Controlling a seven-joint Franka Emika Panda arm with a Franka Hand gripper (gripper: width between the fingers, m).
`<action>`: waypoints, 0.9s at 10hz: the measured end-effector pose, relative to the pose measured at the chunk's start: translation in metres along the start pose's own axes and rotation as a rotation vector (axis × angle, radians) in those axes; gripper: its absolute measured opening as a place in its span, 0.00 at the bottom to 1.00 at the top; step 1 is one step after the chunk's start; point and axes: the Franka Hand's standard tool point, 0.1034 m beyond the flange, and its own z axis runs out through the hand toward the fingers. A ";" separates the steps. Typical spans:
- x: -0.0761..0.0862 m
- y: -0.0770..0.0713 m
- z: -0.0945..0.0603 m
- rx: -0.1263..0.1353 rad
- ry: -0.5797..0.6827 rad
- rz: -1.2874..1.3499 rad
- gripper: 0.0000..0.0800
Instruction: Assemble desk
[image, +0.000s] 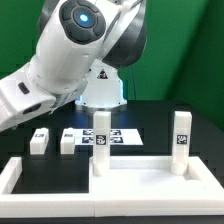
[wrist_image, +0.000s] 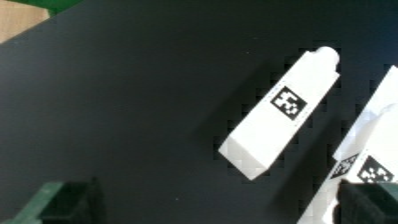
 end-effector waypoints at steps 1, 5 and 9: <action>-0.002 -0.002 0.001 0.020 -0.007 0.018 0.81; -0.004 -0.033 0.026 0.213 -0.039 0.230 0.81; -0.002 -0.036 0.026 0.234 -0.036 0.247 0.81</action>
Offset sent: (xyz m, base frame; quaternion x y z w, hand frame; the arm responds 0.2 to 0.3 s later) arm -0.0328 0.0166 -0.0055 0.0377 0.0802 0.0351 0.9954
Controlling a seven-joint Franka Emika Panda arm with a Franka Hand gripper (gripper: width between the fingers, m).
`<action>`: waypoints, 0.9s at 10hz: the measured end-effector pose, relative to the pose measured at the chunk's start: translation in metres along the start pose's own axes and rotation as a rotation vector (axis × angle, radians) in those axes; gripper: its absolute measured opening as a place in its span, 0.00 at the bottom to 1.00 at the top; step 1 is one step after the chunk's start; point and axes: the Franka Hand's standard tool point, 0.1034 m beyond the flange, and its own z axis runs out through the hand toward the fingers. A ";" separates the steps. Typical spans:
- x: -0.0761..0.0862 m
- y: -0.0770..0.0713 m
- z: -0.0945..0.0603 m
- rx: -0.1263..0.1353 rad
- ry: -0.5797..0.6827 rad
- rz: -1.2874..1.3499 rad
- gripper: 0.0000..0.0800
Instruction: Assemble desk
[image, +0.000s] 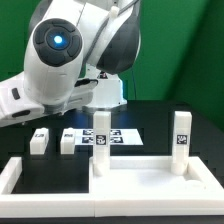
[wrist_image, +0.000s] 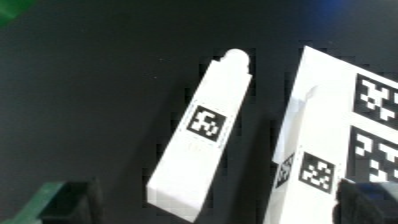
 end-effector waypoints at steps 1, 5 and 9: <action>0.000 0.000 0.000 0.000 0.000 0.000 0.81; 0.003 -0.024 0.021 0.073 -0.059 0.105 0.81; 0.009 -0.044 0.031 0.061 -0.076 0.088 0.81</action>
Offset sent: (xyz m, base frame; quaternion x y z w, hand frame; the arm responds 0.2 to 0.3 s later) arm -0.0210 0.0278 -0.0153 0.0851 -0.0108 0.0296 0.9959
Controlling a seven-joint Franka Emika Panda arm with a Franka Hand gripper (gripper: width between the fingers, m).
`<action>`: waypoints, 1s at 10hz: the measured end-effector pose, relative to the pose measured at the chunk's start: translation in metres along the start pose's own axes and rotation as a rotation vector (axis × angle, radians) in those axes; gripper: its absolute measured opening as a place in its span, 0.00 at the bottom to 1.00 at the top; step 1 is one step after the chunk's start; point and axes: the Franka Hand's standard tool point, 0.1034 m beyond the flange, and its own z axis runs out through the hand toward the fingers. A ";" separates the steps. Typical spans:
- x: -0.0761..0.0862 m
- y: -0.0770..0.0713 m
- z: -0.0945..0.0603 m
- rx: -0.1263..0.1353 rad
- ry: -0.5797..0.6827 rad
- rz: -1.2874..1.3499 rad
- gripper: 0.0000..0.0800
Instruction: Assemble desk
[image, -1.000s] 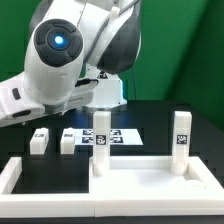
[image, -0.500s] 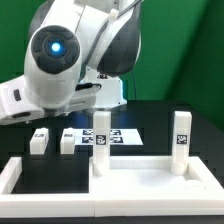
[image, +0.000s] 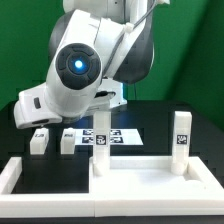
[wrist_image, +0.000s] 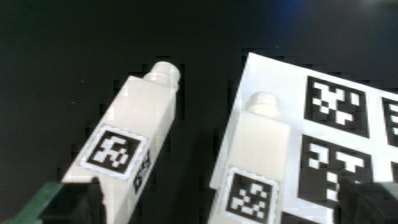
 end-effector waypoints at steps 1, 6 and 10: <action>0.000 0.000 0.000 0.000 0.001 0.000 0.81; 0.002 -0.005 0.015 0.019 -0.023 0.014 0.81; 0.004 -0.007 0.018 0.019 -0.028 0.010 0.81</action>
Offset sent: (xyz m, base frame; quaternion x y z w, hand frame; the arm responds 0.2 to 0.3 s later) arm -0.0036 -0.0022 -0.0124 0.0561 0.0099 0.0137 0.9983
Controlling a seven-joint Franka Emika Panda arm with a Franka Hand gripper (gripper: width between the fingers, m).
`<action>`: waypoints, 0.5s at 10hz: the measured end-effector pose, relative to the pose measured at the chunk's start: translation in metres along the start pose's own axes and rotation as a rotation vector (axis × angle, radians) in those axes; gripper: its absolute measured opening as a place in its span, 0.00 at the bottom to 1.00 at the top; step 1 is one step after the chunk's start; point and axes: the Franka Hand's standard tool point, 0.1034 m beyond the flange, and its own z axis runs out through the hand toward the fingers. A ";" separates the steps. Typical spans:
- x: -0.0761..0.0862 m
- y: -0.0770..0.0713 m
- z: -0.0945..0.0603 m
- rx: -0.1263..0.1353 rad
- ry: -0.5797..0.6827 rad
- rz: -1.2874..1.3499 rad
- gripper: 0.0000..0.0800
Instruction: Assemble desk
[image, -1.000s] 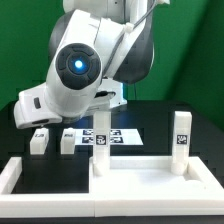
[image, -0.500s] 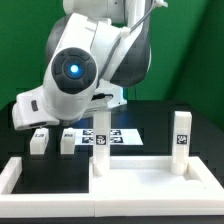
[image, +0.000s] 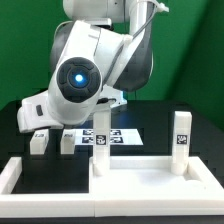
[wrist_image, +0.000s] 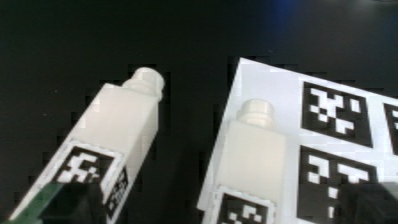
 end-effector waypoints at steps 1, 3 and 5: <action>0.002 0.001 0.002 -0.003 0.003 0.001 0.81; 0.006 0.003 0.006 -0.007 0.002 0.001 0.81; 0.011 0.005 0.011 -0.013 0.001 0.001 0.81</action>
Offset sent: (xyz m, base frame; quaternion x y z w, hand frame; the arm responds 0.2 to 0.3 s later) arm 0.0018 0.0033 -0.0149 -0.0056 0.0122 0.0048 0.9999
